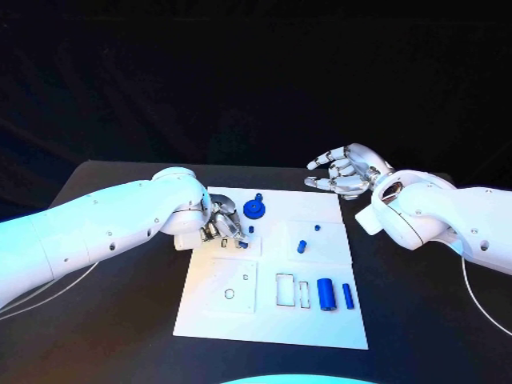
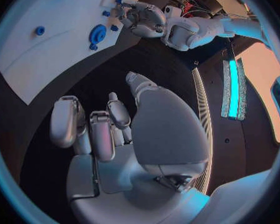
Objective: Assemble the parts on the task board
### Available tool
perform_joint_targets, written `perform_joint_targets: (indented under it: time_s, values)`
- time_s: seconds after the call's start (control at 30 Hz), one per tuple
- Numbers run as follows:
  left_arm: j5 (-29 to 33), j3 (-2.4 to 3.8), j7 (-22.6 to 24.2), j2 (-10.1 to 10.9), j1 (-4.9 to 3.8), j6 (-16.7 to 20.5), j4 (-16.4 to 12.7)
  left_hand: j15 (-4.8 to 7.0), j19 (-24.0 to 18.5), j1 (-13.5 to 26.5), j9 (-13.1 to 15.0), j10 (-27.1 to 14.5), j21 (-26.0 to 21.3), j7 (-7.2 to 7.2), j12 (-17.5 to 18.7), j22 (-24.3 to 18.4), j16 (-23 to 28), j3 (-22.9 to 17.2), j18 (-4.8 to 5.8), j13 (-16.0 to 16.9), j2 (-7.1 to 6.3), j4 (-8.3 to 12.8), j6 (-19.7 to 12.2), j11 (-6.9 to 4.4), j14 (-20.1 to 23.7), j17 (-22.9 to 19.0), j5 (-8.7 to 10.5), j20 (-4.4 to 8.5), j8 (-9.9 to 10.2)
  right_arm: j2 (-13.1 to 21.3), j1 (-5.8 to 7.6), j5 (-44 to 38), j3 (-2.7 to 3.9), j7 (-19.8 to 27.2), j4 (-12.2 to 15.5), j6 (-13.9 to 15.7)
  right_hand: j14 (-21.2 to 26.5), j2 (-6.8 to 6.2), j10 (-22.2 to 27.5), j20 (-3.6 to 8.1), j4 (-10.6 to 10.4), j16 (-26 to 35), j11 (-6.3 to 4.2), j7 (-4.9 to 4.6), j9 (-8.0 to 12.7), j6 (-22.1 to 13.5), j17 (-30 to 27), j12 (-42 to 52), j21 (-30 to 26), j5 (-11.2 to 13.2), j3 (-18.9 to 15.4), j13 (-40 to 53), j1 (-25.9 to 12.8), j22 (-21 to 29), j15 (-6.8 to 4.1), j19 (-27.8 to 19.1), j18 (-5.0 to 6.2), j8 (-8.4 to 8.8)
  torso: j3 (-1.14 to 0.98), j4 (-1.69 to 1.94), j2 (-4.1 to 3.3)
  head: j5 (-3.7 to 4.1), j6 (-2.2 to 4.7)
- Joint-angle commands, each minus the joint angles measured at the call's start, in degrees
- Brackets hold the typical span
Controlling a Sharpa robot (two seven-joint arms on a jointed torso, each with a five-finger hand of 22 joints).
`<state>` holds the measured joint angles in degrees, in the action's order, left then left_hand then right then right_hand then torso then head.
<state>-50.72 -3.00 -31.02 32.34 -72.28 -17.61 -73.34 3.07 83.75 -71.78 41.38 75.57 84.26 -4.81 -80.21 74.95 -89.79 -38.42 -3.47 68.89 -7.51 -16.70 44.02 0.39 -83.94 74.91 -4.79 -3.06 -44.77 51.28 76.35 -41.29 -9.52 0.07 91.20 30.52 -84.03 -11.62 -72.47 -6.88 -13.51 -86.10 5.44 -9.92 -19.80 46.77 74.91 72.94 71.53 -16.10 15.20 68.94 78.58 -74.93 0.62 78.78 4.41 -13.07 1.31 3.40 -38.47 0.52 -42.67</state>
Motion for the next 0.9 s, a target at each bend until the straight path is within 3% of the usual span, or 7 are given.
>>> perform_joint_targets:
  time_s: [0.03, 0.3, 0.37, 0.47, 0.53, 0.63, 0.9]
  values:
    - [1.6, 0.00, 0.6, 0.3, 0.02, 0.0, -0.3, 0.06, 0.1, 1.0, 0.4, 0.5, 0.1, 0.27, 0.3, 0.5, -0.2, -9.0, 0.54, 0.0, -0.51, 8.7, 0.2, -0.07, -6.1, 15.1, -0.37, 0.24, -0.3, 0.0, -0.04, -0.6, 0.01, 0.2, 0.0, -1.0, -3.3, 0.19, -0.1, 0.02, -0.4, 0.2, -0.36, -0.06, 0.1, 0.5, 4.5, 0.4, -0.2, -0.1, 0.0, 0.0, 0.4, -0.6, 0.18, -0.5, 0.36, -0.41, -0.01, 0.01, -0.02, -0.05, 0.10]
    - [2.4, 0.31, 1.0, 1.6, 0.01, 1.8, -1.3, 0.13, 0.1, 2.2, 1.6, 1.0, 0.1, 0.29, 0.3, 0.5, -0.2, -11.6, 0.54, 0.3, -1.26, 10.8, 0.5, -0.13, -6.1, 15.1, -1.87, 0.22, -0.7, 0.0, -0.06, -0.6, -0.01, 0.1, -0.1, -1.0, -3.3, 0.19, -0.1, 0.02, -0.4, 0.2, -0.36, -0.06, 0.1, 0.5, 4.5, 0.4, -0.2, -0.1, 0.0, 0.0, 0.4, -0.6, 0.18, -0.5, 0.36, -0.41, -0.06, 0.08, 0.02, -0.18, 0.19]
    - [2.5, 0.38, 1.2, 2.0, 0.01, 2.6, -1.7, 0.23, 0.0, 3.3, 2.3, 1.4, 0.1, 0.37, 0.2, 0.3, -0.2, -12.6, 0.51, 0.7, -2.03, 11.8, 1.0, -0.24, -6.1, 15.1, -6.05, 0.26, -1.0, 0.1, -0.07, -0.6, -0.01, 0.1, -0.2, -1.0, -3.3, 0.19, -0.1, 0.02, -0.4, 0.2, -0.36, -0.06, 0.1, 0.5, 4.5, 0.4, -0.2, -0.1, 0.0, 0.0, 0.4, -0.6, 0.18, -0.5, 0.36, -0.41, -0.05, 0.08, -0.01, -0.25, 0.25]
    - [2.2, 0.44, 1.5, 2.6, 0.01, 3.6, -2.2, 0.31, 0.0, 3.9, 2.7, 1.7, 0.0, 0.46, 0.1, 0.2, -0.2, -12.9, 0.48, 1.0, -2.30, 12.4, 1.3, -0.33, -6.1, 15.1, -7.74, 0.30, -1.1, 0.1, -0.09, -0.6, -0.02, 0.1, -0.2, -1.0, -3.3, 0.17, -0.1, 0.04, -0.5, 0.2, -0.38, -0.04, 0.1, 0.5, 4.5, 0.3, -0.2, 0.0, 0.0, 0.0, 0.4, -0.6, 0.17, -0.5, 0.37, -0.46, -0.08, 0.13, 0.04, -0.37, 0.21]
    - [1.3, 0.46, 1.7, 2.8, 0.01, 4.2, -2.6, 0.44, 0.0, 4.4, 3.1, 2.2, 0.0, 0.61, -0.1, 0.3, -0.2, -13.1, 0.48, 1.5, -2.73, 13.0, 1.9, -0.48, -6.1, 15.1, -10.33, 0.39, -1.2, 0.1, -0.10, -0.6, -0.02, 0.1, -0.2, -1.1, -3.3, 0.17, -0.1, 0.04, -0.5, 0.2, -0.38, -0.04, 0.1, 0.5, 4.5, 0.3, -0.2, 0.0, 0.0, 0.0, 0.4, -0.6, 0.17, -0.5, 0.37, -0.46, -0.07, 0.09, 0.01, -0.43, 0.22]
    - [-1.0, 0.47, 2.0, 3.0, 0.02, 4.9, -3.2, 0.51, 0.1, 4.6, 3.3, 2.3, 0.0, 0.69, -0.2, 0.3, -0.2, -13.2, 0.50, 1.6, -2.88, 13.3, 2.1, -0.56, -6.1, 15.1, -11.08, 0.44, -1.2, 0.1, -0.12, -0.6, -0.03, 0.1, -0.3, -1.1, -3.3, 0.17, -0.2, 0.04, -0.5, 0.3, -0.38, -0.04, 0.1, 0.6, 4.5, 0.4, -0.2, 0.0, 0.0, 0.0, 0.4, -0.6, 0.16, -0.5, 0.36, -0.48, 0.02, 0.04, -0.07, -0.53, 0.23]
    - [-5.9, 0.45, 2.2, 3.2, 0.07, 5.4, -4.1, 0.59, 0.1, 4.8, 3.5, 2.5, 0.0, 0.78, -0.1, 0.4, -0.2, -13.4, 0.50, 1.7, -3.07, 13.8, 2.3, -0.66, -6.1, 15.1, -11.83, 0.51, -1.2, 0.1, -0.17, -0.6, -0.04, 0.0, -0.3, -1.2, -3.3, 0.17, -0.2, 0.04, -0.5, 0.3, -0.38, -0.04, 0.1, 0.6, 4.5, 0.4, -0.2, 0.0, 0.0, 0.0, 0.4, -0.6, 0.16, -0.5, 0.36, -0.48, 0.01, -0.03, -0.11, -0.63, -0.02]
